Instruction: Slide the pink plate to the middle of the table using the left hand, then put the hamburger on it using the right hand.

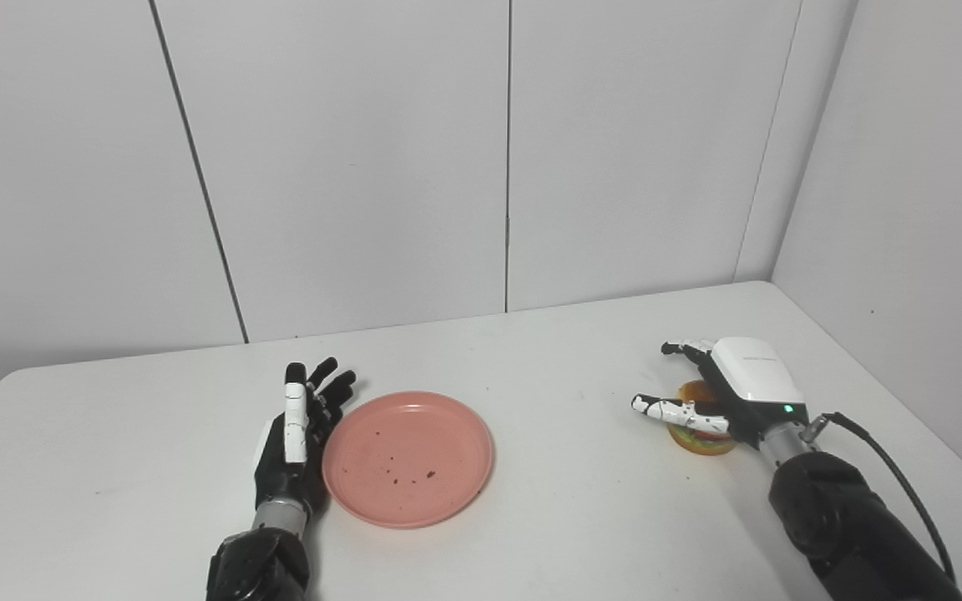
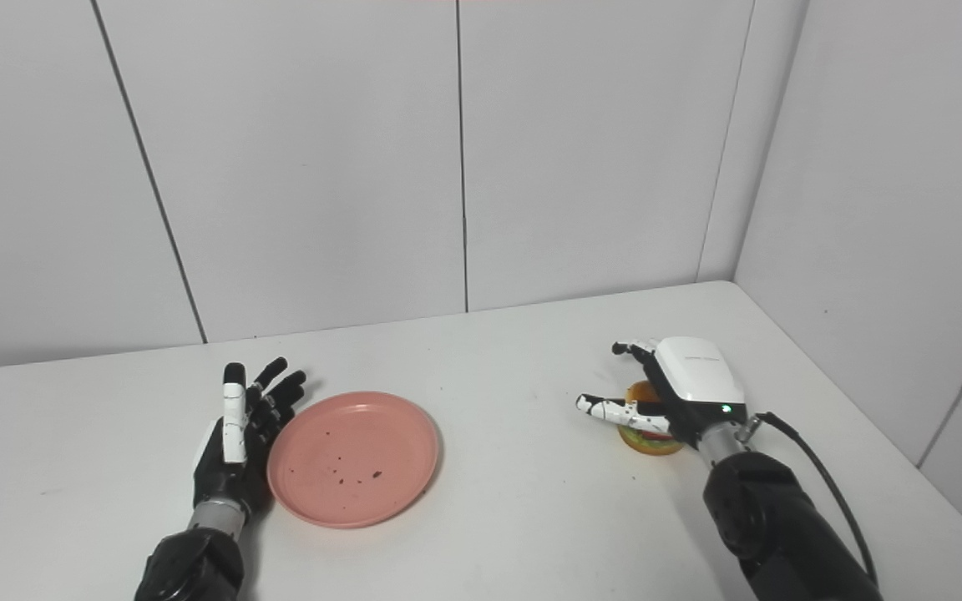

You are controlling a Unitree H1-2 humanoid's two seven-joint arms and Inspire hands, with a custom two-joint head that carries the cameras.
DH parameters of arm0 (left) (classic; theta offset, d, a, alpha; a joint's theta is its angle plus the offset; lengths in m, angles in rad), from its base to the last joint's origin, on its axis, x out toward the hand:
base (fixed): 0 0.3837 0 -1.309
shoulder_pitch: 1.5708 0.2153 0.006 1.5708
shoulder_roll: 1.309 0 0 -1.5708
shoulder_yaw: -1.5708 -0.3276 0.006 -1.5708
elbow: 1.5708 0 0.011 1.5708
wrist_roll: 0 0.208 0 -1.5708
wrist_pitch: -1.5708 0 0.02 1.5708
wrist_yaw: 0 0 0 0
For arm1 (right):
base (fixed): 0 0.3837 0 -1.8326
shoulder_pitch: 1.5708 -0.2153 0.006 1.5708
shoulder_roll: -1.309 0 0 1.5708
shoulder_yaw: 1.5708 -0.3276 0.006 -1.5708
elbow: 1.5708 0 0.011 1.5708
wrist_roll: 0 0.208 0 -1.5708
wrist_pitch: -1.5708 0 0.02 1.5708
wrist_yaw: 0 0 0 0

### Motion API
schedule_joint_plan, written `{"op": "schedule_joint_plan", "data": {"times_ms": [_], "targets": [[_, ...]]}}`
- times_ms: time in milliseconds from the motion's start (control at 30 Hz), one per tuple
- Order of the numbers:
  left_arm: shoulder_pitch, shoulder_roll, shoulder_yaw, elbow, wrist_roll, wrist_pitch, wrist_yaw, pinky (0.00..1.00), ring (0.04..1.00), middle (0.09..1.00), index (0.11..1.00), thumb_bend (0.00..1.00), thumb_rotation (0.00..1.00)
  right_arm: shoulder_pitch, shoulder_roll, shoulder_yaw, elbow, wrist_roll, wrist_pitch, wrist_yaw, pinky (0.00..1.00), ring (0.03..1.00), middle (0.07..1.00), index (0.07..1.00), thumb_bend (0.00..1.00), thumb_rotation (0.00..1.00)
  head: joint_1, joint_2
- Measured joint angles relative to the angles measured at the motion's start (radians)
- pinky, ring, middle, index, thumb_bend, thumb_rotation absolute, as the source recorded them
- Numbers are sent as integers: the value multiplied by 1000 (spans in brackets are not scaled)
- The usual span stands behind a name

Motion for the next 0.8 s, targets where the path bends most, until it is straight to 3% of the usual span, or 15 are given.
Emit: {"op": "schedule_joint_plan", "data": {"times_ms": [300,800], "targets": [[0,0,0,0,0,0,0,1000,907,829,839,997,945,12,-6,7,0,9,8,6,775,826,818,777,728,1000,2,3],[2,0,-9,-12,1,27,0,1000,907,835,834,988,961,17,-8,24,81,13,9,-7,745,811,806,760,720,1000,9,9]]}}
